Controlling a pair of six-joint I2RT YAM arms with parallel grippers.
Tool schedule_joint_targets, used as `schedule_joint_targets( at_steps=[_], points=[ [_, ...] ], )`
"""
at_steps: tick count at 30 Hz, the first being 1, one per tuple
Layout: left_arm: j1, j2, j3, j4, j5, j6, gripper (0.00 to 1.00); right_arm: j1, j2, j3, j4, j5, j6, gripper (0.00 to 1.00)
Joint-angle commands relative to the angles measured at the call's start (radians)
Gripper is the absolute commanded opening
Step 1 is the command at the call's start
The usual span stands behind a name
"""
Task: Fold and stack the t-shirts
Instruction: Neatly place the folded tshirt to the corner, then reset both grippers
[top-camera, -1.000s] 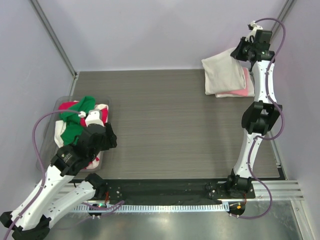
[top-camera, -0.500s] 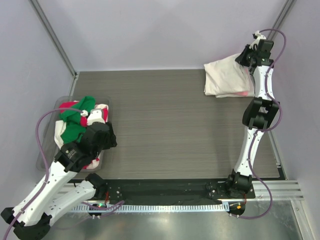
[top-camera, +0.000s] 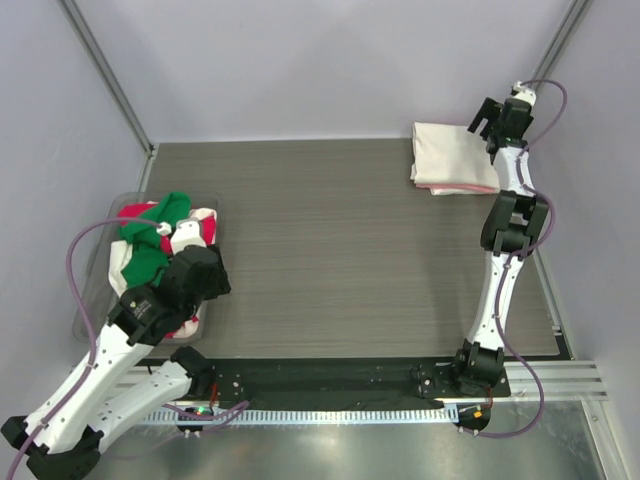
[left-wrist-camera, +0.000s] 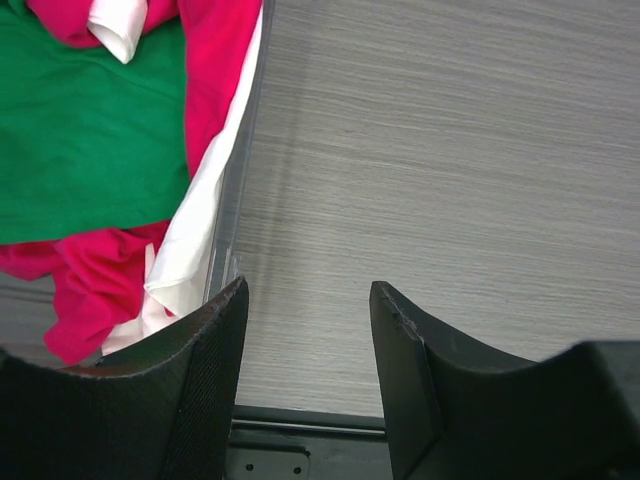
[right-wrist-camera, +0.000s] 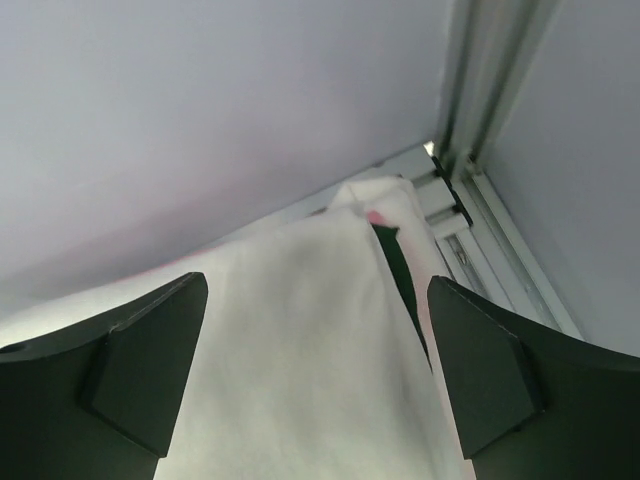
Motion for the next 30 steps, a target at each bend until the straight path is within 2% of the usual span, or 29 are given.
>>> schedule_joint_targets(
  at_steps=[1, 6, 9, 11, 12, 13, 14, 15, 17, 18, 21, 22, 25, 30],
  points=[
    [0.007, -0.038, 0.024, 0.006, -0.043, -0.021, 0.54, 0.023, -0.256, -0.111, 0.126, 0.168, 0.067, 0.98],
    [0.007, -0.054, 0.026, 0.006, -0.041, -0.021, 0.54, 0.025, -0.516, -0.245, 0.097, 0.182, 0.142, 0.98],
    [0.007, -0.060, 0.029, 0.003, -0.051, -0.024, 0.54, 0.025, -0.700, -0.355, 0.037, 0.107, 0.225, 0.99],
    [0.007, -0.069, 0.029, 0.001, -0.072, -0.031, 0.55, 0.026, -0.810, -0.516, 0.029, -0.016, 0.285, 0.99],
    [0.009, -0.075, 0.029, 0.003, -0.083, -0.035, 0.56, 0.030, -0.920, -0.587, 0.035, -0.078, 0.350, 0.99],
    [0.009, -0.080, 0.029, 0.004, -0.089, -0.040, 0.56, 0.037, -0.985, -0.741, 0.062, -0.119, 0.387, 0.99],
    [0.012, -0.086, 0.027, 0.003, -0.100, -0.044, 0.56, 0.048, -1.041, -0.820, 0.078, -0.201, 0.409, 1.00],
    [0.013, -0.089, 0.032, 0.000, -0.103, -0.046, 0.56, 0.089, -1.147, -0.893, 0.089, -0.223, 0.449, 1.00],
    [0.013, -0.098, 0.036, -0.019, -0.113, -0.058, 0.56, 0.173, -1.237, -1.085, 0.086, -0.246, 0.432, 1.00],
    [0.013, -0.115, 0.035, -0.022, -0.121, -0.063, 0.56, 0.298, -1.286, -1.136, 0.037, -0.207, 0.414, 1.00],
    [0.013, -0.153, 0.032, -0.027, -0.138, -0.074, 0.56, 0.469, -1.440, -1.354, 0.029, -0.159, 0.423, 1.00],
    [0.013, -0.161, 0.032, -0.027, -0.141, -0.075, 0.56, 0.565, -1.511, -1.414, 0.034, -0.145, 0.446, 1.00],
    [0.013, -0.178, 0.027, -0.025, -0.147, -0.077, 0.57, 0.716, -1.634, -1.727, 0.083, -0.082, 0.505, 1.00],
    [0.013, -0.163, 0.032, -0.034, -0.149, -0.080, 0.57, 0.806, -1.799, -2.017, 0.193, -0.084, 0.622, 1.00]
  ],
)
